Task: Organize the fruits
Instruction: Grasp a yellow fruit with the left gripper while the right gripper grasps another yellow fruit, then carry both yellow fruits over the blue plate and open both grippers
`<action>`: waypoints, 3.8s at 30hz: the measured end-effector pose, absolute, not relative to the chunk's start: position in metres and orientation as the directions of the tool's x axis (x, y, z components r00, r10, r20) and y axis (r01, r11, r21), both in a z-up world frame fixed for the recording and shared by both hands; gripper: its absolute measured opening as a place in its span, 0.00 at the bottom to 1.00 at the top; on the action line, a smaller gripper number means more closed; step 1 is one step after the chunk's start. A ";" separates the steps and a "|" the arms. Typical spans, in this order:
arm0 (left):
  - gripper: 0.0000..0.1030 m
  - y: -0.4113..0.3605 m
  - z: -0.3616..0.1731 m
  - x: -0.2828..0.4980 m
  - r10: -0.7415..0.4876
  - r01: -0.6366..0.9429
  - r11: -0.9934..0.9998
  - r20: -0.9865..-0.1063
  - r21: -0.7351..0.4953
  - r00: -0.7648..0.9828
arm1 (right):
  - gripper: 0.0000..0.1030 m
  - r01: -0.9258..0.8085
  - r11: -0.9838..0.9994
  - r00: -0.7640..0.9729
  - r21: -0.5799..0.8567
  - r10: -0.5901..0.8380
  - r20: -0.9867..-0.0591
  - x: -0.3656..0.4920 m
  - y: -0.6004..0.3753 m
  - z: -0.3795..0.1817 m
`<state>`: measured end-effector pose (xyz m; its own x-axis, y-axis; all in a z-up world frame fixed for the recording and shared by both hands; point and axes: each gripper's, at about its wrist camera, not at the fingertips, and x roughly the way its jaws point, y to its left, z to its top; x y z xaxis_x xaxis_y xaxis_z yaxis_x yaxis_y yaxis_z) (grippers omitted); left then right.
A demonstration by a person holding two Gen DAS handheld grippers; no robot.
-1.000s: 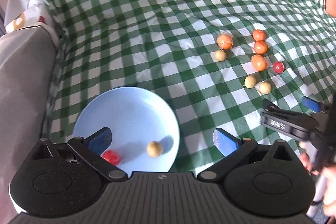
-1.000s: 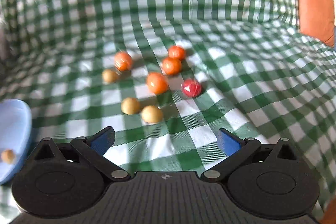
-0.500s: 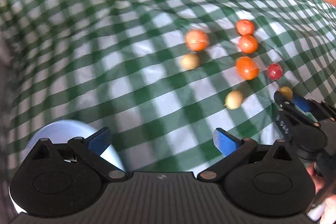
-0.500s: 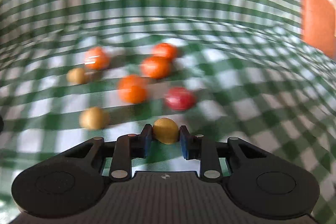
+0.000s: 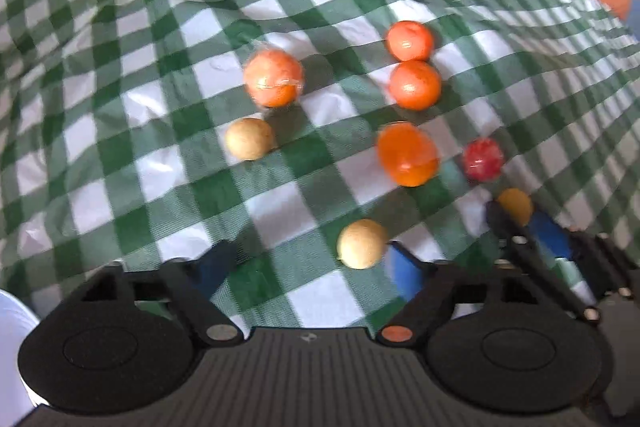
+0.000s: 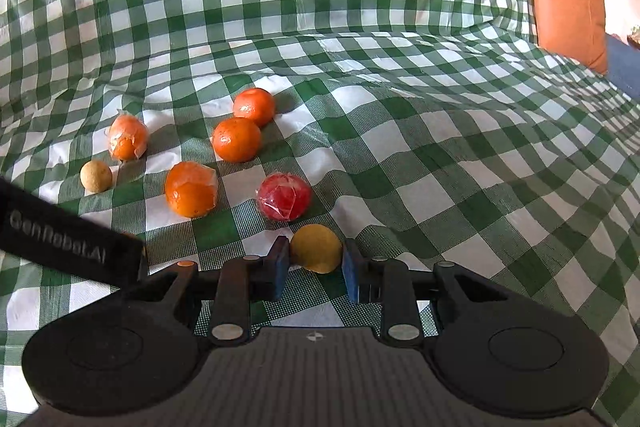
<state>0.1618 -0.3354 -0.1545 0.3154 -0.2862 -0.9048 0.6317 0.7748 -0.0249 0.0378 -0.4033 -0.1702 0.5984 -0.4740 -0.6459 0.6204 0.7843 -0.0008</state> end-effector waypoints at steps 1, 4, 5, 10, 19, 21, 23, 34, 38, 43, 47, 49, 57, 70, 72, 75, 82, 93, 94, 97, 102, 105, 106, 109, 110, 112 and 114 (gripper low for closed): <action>0.62 -0.337 -0.152 0.160 -0.304 0.645 0.764 -0.898 -0.029 0.319 | 0.29 0.619 0.785 0.598 -0.003 -0.475 -0.646 0.039 -0.403 -0.170; 0.25 -0.341 -0.149 0.157 -0.345 0.706 0.706 -0.896 -0.052 0.279 | 0.29 0.616 0.787 0.599 -0.012 -0.479 -0.642 0.039 -0.402 -0.171; 0.25 -0.341 -0.148 0.157 -0.351 0.708 0.703 -0.897 -0.063 0.268 | 0.29 0.616 0.788 0.599 -0.017 -0.481 -0.640 0.039 -0.401 -0.172; 0.25 -0.329 -0.136 0.151 -0.338 0.690 0.723 -0.894 -0.046 0.294 | 0.29 0.621 0.784 0.607 0.001 -0.480 -0.634 0.038 -0.404 -0.169; 0.25 -0.235 -0.066 0.101 -0.298 0.634 0.773 -0.867 0.025 0.398 | 0.29 0.643 0.766 0.640 0.001 -0.536 -0.550 0.025 -0.398 -0.155; 0.25 -0.205 -0.052 0.088 -0.284 0.609 0.792 -0.864 0.032 0.415 | 0.29 0.639 0.769 0.639 -0.027 -0.550 -0.538 0.020 -0.392 -0.149; 0.25 -0.173 -0.041 0.075 -0.272 0.579 0.815 -0.861 0.033 0.431 | 0.29 0.634 0.773 0.640 -0.036 -0.550 -0.536 0.010 -0.383 -0.138; 0.25 -0.025 -0.010 0.024 -0.145 0.361 0.931 -0.848 0.057 0.510 | 0.29 0.399 0.914 0.795 0.070 -0.307 -0.523 -0.067 -0.271 -0.055; 0.25 0.007 0.001 0.002 -0.137 0.311 0.949 -0.820 0.052 0.555 | 0.29 0.303 0.946 0.835 0.113 -0.206 -0.510 -0.082 -0.232 -0.025; 0.25 0.024 0.009 -0.018 -0.163 0.299 0.954 -0.800 0.022 0.578 | 0.29 0.156 0.977 0.870 0.142 -0.068 -0.488 -0.087 -0.183 0.008; 0.25 0.026 0.013 -0.024 -0.200 0.315 0.949 -0.787 -0.007 0.584 | 0.29 0.066 0.988 0.879 0.139 0.008 -0.477 -0.090 -0.148 0.021; 0.25 0.024 0.013 -0.026 -0.213 0.324 0.946 -0.778 -0.013 0.591 | 0.29 0.048 0.989 0.873 0.138 0.026 -0.487 -0.092 -0.136 0.022; 0.25 0.032 0.010 -0.029 -0.242 0.327 0.944 -0.768 -0.045 0.593 | 0.29 0.038 0.995 0.850 0.094 0.017 -0.526 -0.097 -0.111 0.016; 0.25 0.042 0.006 -0.023 -0.235 0.300 0.952 -0.776 -0.062 0.586 | 0.29 0.023 0.996 0.839 0.087 0.028 -0.544 -0.091 -0.102 0.011; 0.25 0.042 0.005 -0.022 -0.235 0.301 0.952 -0.777 -0.062 0.584 | 0.29 0.025 0.995 0.836 0.092 0.029 -0.548 -0.091 -0.103 0.009; 0.25 0.042 0.004 -0.021 -0.235 0.300 0.952 -0.779 -0.063 0.581 | 0.29 0.025 0.995 0.832 0.094 0.031 -0.553 -0.090 -0.104 0.007; 0.25 0.043 0.002 -0.017 -0.231 0.294 0.954 -0.783 -0.064 0.577 | 0.29 0.013 0.996 0.824 0.093 0.042 -0.565 -0.085 -0.102 0.005; 0.25 0.042 0.000 0.001 -0.217 0.281 0.958 -0.791 -0.059 0.572 | 0.29 0.013 0.995 0.810 0.095 0.045 -0.585 -0.075 -0.106 -0.001; 0.25 0.042 0.000 0.005 -0.217 0.279 0.958 -0.790 -0.061 0.573 | 0.29 0.015 0.995 0.809 0.094 0.043 -0.586 -0.073 -0.107 -0.002; 0.25 0.040 0.000 0.016 -0.216 0.271 0.960 -0.787 -0.065 0.578 | 0.29 0.022 0.996 0.807 0.087 0.033 -0.589 -0.065 -0.108 -0.004; 0.25 0.034 -0.003 0.041 -0.238 0.273 0.957 -0.797 -0.096 0.555 | 0.29 0.021 0.997 0.799 0.071 0.025 -0.601 -0.046 -0.108 -0.013; 0.25 0.024 -0.010 0.056 -0.222 0.279 0.957 -0.803 -0.072 0.553 | 0.29 0.022 0.998 0.791 0.065 0.023 -0.611 -0.030 -0.108 -0.020; 0.25 0.019 -0.013 0.062 -0.218 0.282 0.957 -0.808 -0.068 0.548 | 0.29 0.023 0.998 0.787 0.065 0.022 -0.617 -0.025 -0.109 -0.023; 0.25 0.008 -0.023 0.077 -0.207 0.288 0.956 -0.818 -0.053 0.536 | 0.29 0.028 0.997 0.771 0.070 0.023 -0.637 -0.009 -0.112 -0.035; 0.25 0.005 -0.027 0.082 -0.201 0.289 0.956 -0.821 -0.046 0.534 | 0.29 0.028 0.997 0.764 0.070 0.023 -0.644 -0.004 -0.113 -0.038; 0.25 -0.001 -0.036 0.092 -0.188 0.291 0.956 -0.828 -0.032 0.528 | 0.29 0.028 0.997 0.753 0.070 0.025 -0.657 0.007 -0.116 -0.045; 0.25 -0.006 -0.045 0.101 -0.180 0.291 0.956 -0.836 -0.025 0.518 | 0.29 0.030 0.997 0.742 0.069 0.024 -0.670 0.017 -0.120 -0.052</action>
<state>0.1012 -0.0056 -0.0446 0.5178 -0.1798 -0.8364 0.2914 0.9563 -0.0252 0.0165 -0.1196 -0.0522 0.7421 0.0240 -0.6698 0.0303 0.9971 0.0693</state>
